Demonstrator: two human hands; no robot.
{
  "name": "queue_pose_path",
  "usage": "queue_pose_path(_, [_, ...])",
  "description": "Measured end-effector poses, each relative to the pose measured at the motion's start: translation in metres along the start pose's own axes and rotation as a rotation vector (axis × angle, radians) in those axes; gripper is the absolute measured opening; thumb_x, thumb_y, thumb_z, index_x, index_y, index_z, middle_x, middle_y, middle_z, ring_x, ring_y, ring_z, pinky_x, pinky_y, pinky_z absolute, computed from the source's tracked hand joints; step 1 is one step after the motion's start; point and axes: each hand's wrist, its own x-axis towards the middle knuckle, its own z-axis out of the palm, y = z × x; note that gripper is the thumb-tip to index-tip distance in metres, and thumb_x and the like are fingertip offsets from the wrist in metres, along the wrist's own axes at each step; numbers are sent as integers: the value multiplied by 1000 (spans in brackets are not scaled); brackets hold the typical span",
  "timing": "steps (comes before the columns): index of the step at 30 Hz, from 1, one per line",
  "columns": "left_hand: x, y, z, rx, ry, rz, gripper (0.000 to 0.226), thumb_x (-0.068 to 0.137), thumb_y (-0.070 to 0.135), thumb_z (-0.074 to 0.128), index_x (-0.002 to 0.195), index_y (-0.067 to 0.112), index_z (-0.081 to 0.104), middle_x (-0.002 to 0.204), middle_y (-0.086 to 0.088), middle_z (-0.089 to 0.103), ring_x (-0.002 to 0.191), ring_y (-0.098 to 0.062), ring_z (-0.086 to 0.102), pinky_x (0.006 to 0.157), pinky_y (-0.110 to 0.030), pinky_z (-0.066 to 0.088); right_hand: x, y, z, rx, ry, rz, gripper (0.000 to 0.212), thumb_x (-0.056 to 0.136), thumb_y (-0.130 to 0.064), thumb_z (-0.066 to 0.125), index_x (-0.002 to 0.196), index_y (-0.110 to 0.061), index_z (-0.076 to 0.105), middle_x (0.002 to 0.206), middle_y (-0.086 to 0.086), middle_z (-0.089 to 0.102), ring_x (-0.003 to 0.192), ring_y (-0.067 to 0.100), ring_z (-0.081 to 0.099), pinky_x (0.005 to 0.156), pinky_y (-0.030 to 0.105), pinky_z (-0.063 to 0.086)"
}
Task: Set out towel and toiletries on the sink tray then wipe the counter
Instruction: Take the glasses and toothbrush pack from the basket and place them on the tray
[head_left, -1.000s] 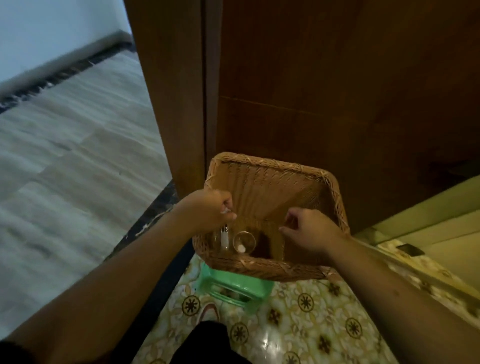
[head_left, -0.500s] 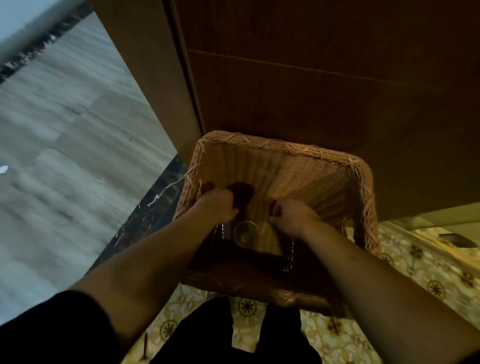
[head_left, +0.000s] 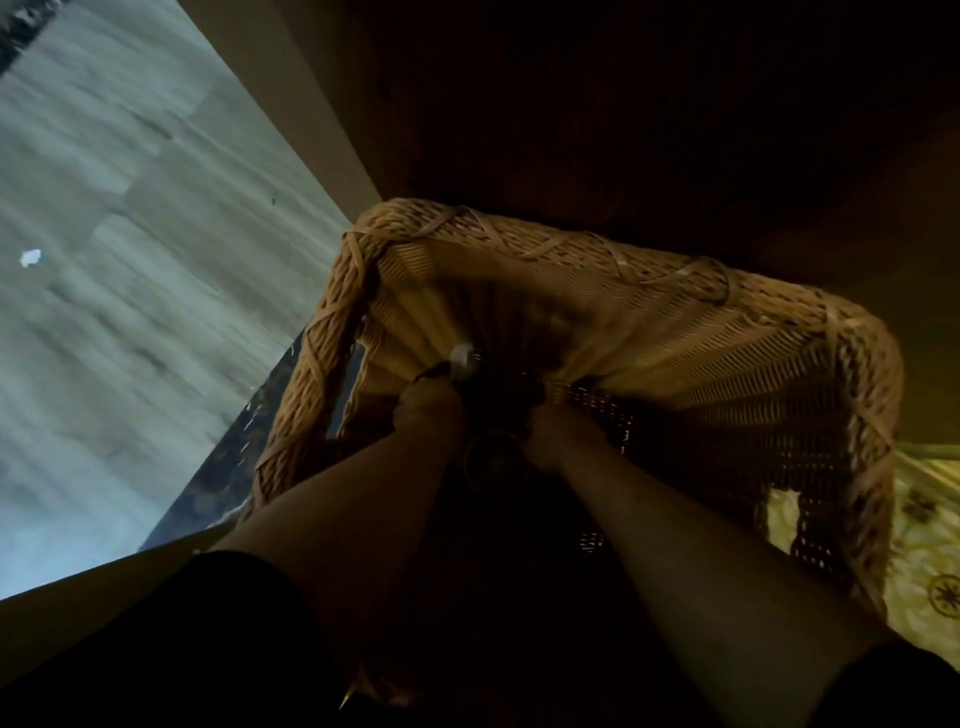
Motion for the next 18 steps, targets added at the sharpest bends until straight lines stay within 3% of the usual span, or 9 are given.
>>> queue_pose_path(5, [16,0,10,32,-70,-47,38,103,28,49,136,11,52,135,-13,58,123,-32,58,101,-46,50,19,4,19,-22,-15,13,34,96,-27,63,126,-10,63,129,17,63,116,37,62,95,44,53])
queue_pose_path(9, [25,2,11,-26,-80,-57,35,103,24,50,133,7,52,133,-15,59,122,-31,59,101,-42,49,26,6,28,-33,-37,45,32,101,-17,54,131,-9,62,136,18,60,123,38,58,102,49,50])
queue_pose_path(14, [30,2,12,-92,-169,-84,34,99,19,58,129,3,55,126,-16,62,113,-32,64,96,-41,55,24,12,31,-92,12,38,30,101,-11,50,126,-7,66,134,17,63,122,35,61,101,43,51])
queue_pose_path(18, [26,-1,14,3,-174,-64,43,103,21,50,142,2,45,147,-19,46,135,-34,46,110,-44,42,12,16,19,-113,0,74,33,100,-12,53,132,-10,64,139,15,60,126,34,58,102,44,51])
